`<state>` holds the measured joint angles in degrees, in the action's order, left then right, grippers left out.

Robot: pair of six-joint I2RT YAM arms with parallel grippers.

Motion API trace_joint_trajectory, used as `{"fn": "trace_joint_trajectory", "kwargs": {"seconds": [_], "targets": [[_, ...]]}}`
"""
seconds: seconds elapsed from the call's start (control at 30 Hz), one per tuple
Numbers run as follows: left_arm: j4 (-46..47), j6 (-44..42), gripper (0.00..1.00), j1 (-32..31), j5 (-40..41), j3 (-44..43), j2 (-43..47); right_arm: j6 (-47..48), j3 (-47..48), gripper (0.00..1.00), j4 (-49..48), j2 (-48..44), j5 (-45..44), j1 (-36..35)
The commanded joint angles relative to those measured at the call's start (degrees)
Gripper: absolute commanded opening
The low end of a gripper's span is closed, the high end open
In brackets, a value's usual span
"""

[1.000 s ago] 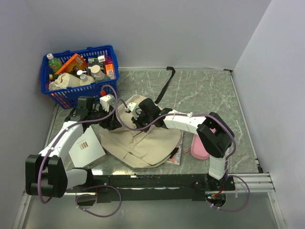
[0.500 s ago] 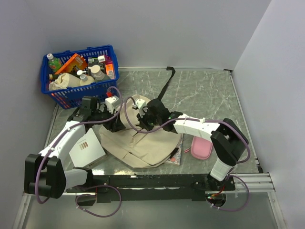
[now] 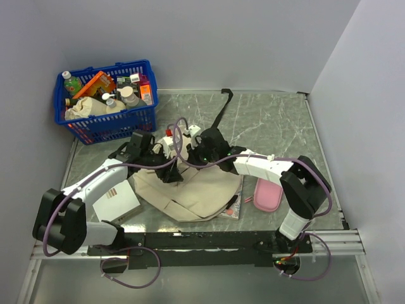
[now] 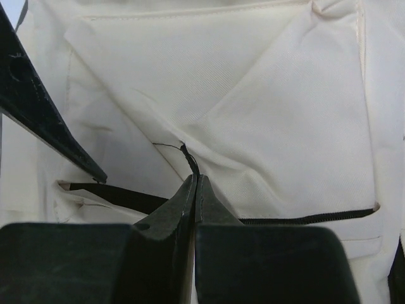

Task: Pack the student bag
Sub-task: Zip the student bag at the center of the board.

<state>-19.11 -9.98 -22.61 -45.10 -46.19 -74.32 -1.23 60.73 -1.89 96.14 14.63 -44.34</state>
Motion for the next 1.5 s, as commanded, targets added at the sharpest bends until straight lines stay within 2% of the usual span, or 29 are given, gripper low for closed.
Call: {"fn": "trace_joint_trajectory", "kwargs": {"seconds": [0.0,0.17,0.33,0.53,0.73,0.9,0.93,0.97,1.23,1.47], "targets": [[5.4,-0.5,0.58,-0.9,1.9,0.0,-1.2,-2.8,-0.7,0.00,-4.0,-0.5,1.9,1.3],[9.3,-0.2,0.57,-1.6,4.1,-0.8,-3.9,-3.9,-1.1,0.00,-4.6,-0.7,3.5,1.2],[6.3,-2.5,0.54,-5.4,3.3,-0.4,-5.0,-4.9,-1.8,0.00,-5.3,-1.7,3.8,1.6],[6.1,-3.7,0.37,-6.7,4.8,0.3,-5.2,-6.1,-1.8,0.00,-6.0,-2.4,5.0,2.9],[7.9,-4.1,0.31,-7.1,9.1,0.5,-5.3,-6.4,-1.4,0.00,-5.3,-2.6,6.2,3.0],[8.5,-5.5,0.15,-7.3,12.3,1.5,-5.6,-6.5,-1.0,0.00,-4.7,-2.9,6.7,3.8],[8.4,-5.7,0.05,-7.4,12.2,1.5,-5.6,-6.4,-0.6,0.00,-4.4,-2.7,6.6,3.9],[8.1,-5.8,0.01,-7.7,12.3,1.6,-5.4,-6.3,-0.4,0.00,-4.2,-2.6,6.5,4.2],[3.3,-6.2,0.01,-8.7,9.7,-0.6,-4.1,-6.5,0.0,0.00,-3.9,-2.1,2.5,8.8],[-2.9,-9.2,0.01,-12.4,8.3,-1.2,-2.3,-5.6,2.4,0.00,-3.4,0.9,-0.3,12.4]]}}
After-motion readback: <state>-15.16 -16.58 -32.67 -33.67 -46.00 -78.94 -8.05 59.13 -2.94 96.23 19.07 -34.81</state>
